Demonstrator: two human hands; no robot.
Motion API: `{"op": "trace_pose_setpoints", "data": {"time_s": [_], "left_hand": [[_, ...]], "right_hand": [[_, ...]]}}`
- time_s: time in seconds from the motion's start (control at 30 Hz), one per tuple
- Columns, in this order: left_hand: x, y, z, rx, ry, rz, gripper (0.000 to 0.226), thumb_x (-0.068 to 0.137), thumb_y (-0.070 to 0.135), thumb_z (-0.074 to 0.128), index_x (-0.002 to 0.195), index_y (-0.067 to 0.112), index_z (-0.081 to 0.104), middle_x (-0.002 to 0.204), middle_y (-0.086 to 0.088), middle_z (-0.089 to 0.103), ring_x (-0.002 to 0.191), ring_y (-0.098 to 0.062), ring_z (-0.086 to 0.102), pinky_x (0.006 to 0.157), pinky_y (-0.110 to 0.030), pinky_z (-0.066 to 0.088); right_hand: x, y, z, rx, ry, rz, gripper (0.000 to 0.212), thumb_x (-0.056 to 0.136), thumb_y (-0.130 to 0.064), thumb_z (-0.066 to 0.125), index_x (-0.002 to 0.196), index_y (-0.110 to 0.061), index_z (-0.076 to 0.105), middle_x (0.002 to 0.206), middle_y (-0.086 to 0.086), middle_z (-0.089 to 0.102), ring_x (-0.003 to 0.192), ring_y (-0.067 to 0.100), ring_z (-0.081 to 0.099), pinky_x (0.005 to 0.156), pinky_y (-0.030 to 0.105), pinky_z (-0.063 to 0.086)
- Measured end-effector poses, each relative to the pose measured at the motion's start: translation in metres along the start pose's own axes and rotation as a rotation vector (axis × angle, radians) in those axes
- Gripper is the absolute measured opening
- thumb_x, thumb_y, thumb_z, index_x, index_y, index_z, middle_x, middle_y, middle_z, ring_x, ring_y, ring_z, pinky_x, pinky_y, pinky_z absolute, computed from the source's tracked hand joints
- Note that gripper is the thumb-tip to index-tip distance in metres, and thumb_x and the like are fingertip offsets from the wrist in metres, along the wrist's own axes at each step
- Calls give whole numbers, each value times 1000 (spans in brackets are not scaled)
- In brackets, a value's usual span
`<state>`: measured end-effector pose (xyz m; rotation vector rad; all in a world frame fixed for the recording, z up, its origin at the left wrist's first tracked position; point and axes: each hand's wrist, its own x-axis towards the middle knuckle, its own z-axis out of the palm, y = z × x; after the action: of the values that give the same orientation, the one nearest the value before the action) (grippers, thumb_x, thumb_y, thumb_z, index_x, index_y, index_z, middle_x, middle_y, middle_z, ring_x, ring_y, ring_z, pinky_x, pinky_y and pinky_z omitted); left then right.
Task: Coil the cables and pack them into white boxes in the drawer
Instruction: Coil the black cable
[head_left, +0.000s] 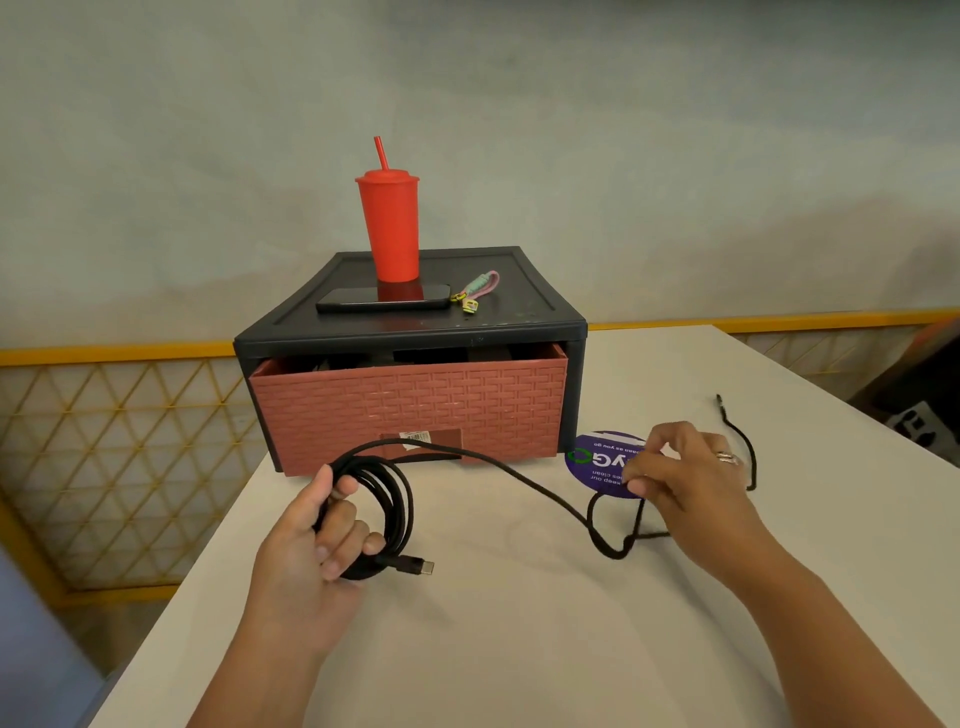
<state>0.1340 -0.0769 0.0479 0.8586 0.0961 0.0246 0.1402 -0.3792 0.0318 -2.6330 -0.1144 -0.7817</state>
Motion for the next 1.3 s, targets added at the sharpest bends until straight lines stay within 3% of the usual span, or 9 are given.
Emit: {"op": "trace_pose_setpoints", "data": {"time_s": [0.2, 0.3, 0.53, 0.67, 0.8, 0.97, 1.1, 1.23, 1.3], "left_hand": [[6, 6, -12, -152, 30, -27, 26, 48, 33, 74, 60, 17, 59, 30, 6, 23, 24, -8, 24, 35, -17, 37], [9, 6, -15, -167, 76, -48, 17, 72, 32, 60, 67, 17, 54, 30, 5, 22, 24, -10, 24, 37, -14, 37], [11, 6, -17, -194, 123, -81, 33, 96, 32, 40, 69, 16, 51, 30, 5, 23, 24, -11, 23, 37, -12, 36], [12, 6, -20, -208, 120, -94, 33, 96, 32, 40, 69, 15, 50, 31, 5, 23, 24, -11, 24, 37, -13, 36], [13, 6, -20, -213, 120, -85, 34, 97, 32, 40, 69, 16, 50, 31, 5, 23, 24, -11, 24, 38, -12, 36], [15, 6, -22, -199, 125, -51, 33, 96, 33, 40, 69, 17, 50, 31, 6, 23, 24, -11, 23, 38, -12, 36], [19, 5, -26, -190, 111, -27, 27, 91, 33, 47, 70, 17, 51, 31, 6, 23, 25, -11, 24, 39, -12, 37], [20, 8, -30, -190, 46, -3, 45, 29, 30, 90, 60, 17, 60, 31, 6, 25, 25, -10, 25, 39, -14, 39], [20, 10, -30, -175, 50, 10, 37, 40, 32, 82, 64, 17, 57, 31, 6, 24, 25, -10, 24, 39, -13, 39]], "right_hand": [[-2, -6, -6, 502, -452, 99, 33, 89, -12, 59, 63, -32, 63, 71, -21, 62, 72, -4, 52, 75, 16, 39], [-4, -9, -6, 615, -504, 141, 32, 92, -10, 54, 66, -27, 62, 65, -19, 60, 63, -4, 47, 71, 17, 40], [-5, -6, -6, 902, -437, 217, 29, 70, -50, 61, 63, -22, 64, 64, -6, 53, 61, 5, 44, 63, 15, 37], [-4, -7, -10, 1102, -370, 289, 25, 77, -32, 67, 62, -13, 62, 63, 1, 50, 58, 10, 39, 54, 12, 36], [-2, 0, -15, 1059, -310, 257, 54, 53, -72, 69, 60, -18, 65, 57, -3, 44, 53, 6, 35, 54, 14, 31], [-1, 13, -30, 1087, -173, 300, 68, 38, -77, 74, 63, -14, 67, 49, -6, 34, 46, 6, 28, 45, 14, 28], [-3, 12, -42, 1004, -47, 373, 35, 63, -53, 77, 66, -20, 67, 47, -10, 41, 44, 6, 25, 42, 15, 23], [-1, 24, -41, 577, 177, 417, 22, 91, -8, 55, 70, -13, 61, 72, 3, 54, 63, 18, 40, 60, 28, 31], [-3, 30, -41, 326, 259, 423, 15, 91, -8, 54, 79, -8, 62, 86, 5, 54, 81, 22, 47, 73, 28, 31]]}}
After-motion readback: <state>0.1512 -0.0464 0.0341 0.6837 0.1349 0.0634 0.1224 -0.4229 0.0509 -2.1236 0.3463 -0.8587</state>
